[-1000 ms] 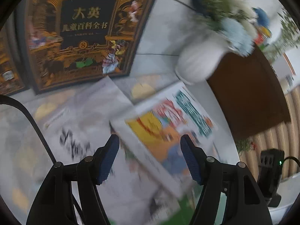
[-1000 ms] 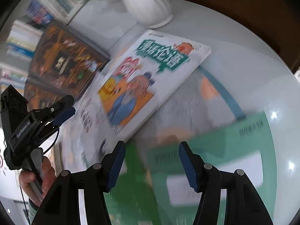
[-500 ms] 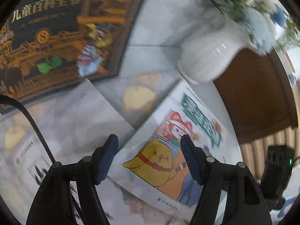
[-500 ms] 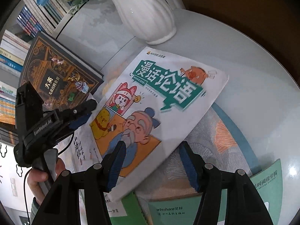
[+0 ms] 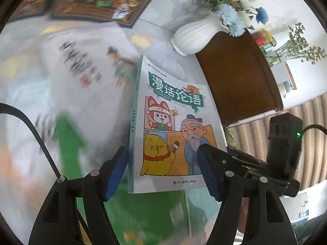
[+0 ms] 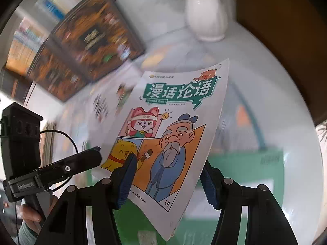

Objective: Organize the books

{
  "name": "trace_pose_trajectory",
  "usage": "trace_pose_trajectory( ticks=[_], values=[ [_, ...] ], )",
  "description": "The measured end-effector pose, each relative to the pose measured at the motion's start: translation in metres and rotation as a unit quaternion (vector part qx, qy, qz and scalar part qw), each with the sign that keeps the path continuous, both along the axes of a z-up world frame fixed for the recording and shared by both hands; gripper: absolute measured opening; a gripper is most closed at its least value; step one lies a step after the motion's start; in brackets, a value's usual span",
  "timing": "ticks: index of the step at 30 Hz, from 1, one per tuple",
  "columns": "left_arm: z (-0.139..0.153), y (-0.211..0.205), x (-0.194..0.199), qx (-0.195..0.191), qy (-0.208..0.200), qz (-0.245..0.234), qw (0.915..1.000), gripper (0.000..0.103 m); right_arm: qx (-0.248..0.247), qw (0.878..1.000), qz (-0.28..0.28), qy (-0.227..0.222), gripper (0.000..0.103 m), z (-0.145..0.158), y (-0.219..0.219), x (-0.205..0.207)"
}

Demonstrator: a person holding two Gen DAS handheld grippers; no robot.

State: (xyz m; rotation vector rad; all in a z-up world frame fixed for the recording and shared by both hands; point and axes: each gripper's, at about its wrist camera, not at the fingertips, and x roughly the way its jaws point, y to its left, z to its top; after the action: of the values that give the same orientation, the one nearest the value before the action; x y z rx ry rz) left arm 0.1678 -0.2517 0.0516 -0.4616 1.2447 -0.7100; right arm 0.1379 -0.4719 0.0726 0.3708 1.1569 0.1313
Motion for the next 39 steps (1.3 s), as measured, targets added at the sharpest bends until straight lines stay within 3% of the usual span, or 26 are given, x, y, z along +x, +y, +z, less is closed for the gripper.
trace_pose_trajectory(
  ticks=[4, 10, 16, 20, 25, 31, 32, 35, 37, 39],
  values=[
    [0.0, 0.04, -0.055, -0.014, 0.026, 0.044, 0.9986, 0.066, 0.012, 0.999, 0.035, 0.022, 0.059, -0.011, 0.029, -0.034],
    [-0.014, 0.078, -0.13, 0.008, 0.047, 0.101, 0.9937, 0.066, 0.014, 0.991, 0.115, 0.059, 0.059, -0.03, 0.087, -0.082],
    [-0.025, 0.137, -0.186, 0.008, 0.065, 0.188, 0.98, 0.066, 0.008, 0.977, 0.206, 0.054, 0.061, -0.036, 0.15, -0.11],
    [-0.033, 0.164, -0.213, 0.024, 0.074, 0.229, 0.9702, 0.066, 0.018, 0.967, 0.241, 0.08, 0.061, -0.05, 0.175, -0.12],
    [-0.032, 0.179, -0.224, 0.056, 0.059, 0.258, 0.9627, 0.066, 0.011, 0.964, 0.248, 0.095, 0.061, -0.051, 0.171, -0.135],
    [-0.041, 0.168, -0.2, 0.076, 0.052, 0.246, 0.9649, 0.066, -0.004, 0.977, 0.201, 0.075, 0.061, -0.048, 0.148, -0.141],
    [-0.044, 0.165, -0.199, 0.086, 0.051, 0.242, 0.9651, 0.066, -0.008, 0.978, 0.195, 0.068, 0.059, -0.049, 0.148, -0.142],
    [-0.042, 0.157, -0.196, 0.109, 0.032, 0.225, 0.9678, 0.064, -0.013, 0.979, 0.201, 0.045, 0.033, -0.05, 0.151, -0.145],
    [-0.042, 0.157, -0.197, 0.107, 0.029, 0.222, 0.9687, 0.063, 0.005, 0.979, 0.2, 0.044, 0.03, -0.056, 0.155, -0.146],
    [-0.04, 0.164, -0.2, 0.069, 0.031, 0.227, 0.9709, 0.062, 0.007, 0.979, 0.197, 0.041, 0.03, -0.056, 0.158, -0.147]
  ],
)
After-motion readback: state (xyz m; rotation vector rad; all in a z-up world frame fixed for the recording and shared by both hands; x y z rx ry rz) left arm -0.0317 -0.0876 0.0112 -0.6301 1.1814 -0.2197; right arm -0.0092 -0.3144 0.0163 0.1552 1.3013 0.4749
